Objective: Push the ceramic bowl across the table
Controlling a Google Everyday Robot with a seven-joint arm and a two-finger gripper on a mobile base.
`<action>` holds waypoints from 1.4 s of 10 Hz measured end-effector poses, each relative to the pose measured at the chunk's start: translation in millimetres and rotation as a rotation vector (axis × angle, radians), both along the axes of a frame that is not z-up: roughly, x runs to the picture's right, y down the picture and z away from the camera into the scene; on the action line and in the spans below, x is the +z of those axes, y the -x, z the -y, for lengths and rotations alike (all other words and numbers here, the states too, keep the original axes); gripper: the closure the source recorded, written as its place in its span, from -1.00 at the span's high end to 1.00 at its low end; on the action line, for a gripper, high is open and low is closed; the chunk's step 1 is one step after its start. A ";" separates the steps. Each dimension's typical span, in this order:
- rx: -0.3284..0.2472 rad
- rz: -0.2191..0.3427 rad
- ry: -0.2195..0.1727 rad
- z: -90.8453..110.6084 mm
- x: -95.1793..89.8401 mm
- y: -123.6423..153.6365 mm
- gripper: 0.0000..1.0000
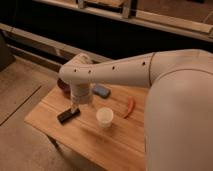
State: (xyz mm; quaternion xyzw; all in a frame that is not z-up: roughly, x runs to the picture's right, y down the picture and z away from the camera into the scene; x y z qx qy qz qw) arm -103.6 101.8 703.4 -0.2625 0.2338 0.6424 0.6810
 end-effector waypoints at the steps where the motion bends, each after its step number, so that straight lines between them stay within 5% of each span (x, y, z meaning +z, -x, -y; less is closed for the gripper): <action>1: 0.000 0.000 0.000 0.0 0.0 0.0 0.30; 8: 0.003 0.001 -0.003 1.4 0.8 0.0 0.30; 14: -0.002 -0.059 -0.128 42.2 16.5 -23.2 0.17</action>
